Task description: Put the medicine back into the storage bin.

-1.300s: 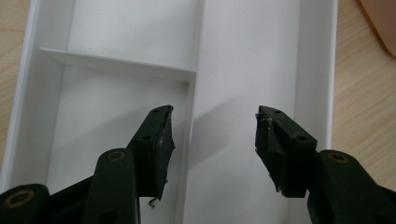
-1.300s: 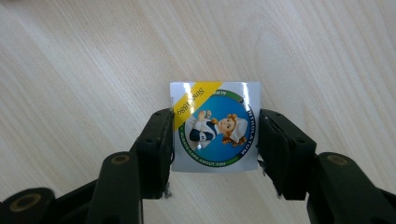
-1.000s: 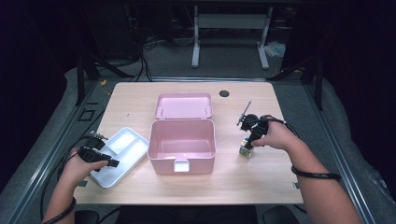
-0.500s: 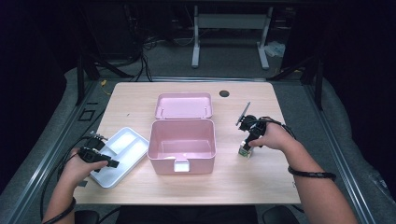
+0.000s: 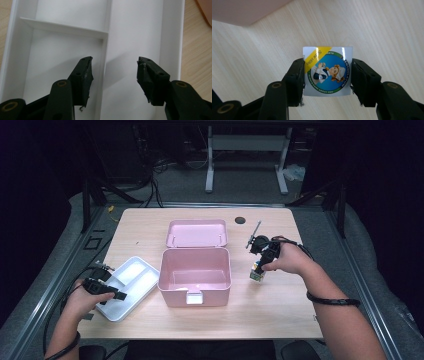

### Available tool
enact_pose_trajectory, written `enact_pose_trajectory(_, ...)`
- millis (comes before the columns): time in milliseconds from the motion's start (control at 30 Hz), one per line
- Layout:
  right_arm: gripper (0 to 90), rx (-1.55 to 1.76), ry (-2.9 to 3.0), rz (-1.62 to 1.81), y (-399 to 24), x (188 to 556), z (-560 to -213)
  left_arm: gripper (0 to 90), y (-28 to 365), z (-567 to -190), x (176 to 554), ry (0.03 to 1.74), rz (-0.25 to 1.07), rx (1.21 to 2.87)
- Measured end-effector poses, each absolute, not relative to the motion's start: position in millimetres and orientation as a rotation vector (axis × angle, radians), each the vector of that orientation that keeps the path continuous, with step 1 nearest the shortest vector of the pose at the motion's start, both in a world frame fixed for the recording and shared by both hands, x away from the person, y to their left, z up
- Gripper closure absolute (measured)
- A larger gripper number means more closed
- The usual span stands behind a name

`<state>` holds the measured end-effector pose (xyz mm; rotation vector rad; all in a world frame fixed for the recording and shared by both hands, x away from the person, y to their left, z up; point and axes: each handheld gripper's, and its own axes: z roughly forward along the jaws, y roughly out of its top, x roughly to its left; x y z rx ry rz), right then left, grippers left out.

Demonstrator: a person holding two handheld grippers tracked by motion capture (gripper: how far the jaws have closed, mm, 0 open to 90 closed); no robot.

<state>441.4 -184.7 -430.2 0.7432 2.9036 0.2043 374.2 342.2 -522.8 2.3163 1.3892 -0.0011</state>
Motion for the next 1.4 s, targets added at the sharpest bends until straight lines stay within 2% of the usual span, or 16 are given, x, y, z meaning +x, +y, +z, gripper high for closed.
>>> enact_pose_trajectory(400, 46.9, 0.535, 2.943, 0.312, -154, 435, -357, 45.4, 343, -522, 374, 1.38, 0.007, 2.316)
enact_pose_trajectory(600, 46.9, 0.396, 2.931, 0.38, -126, 425, -337, 45.3, 342, -522, 374, 1.376, 0.008, 2.319)
enact_pose_trajectory(1000, 46.8, 0.213, 3.005, 0.33, -65, 422, -360, 44.6, 340, -522, 374, 1.36, -0.001, 2.317)
enact_pose_trajectory(1400, 46.7, 0.184, 3.037, 0.247, -44, 428, -405, 44.3, 340, -522, 374, 1.358, -0.005, 2.321)
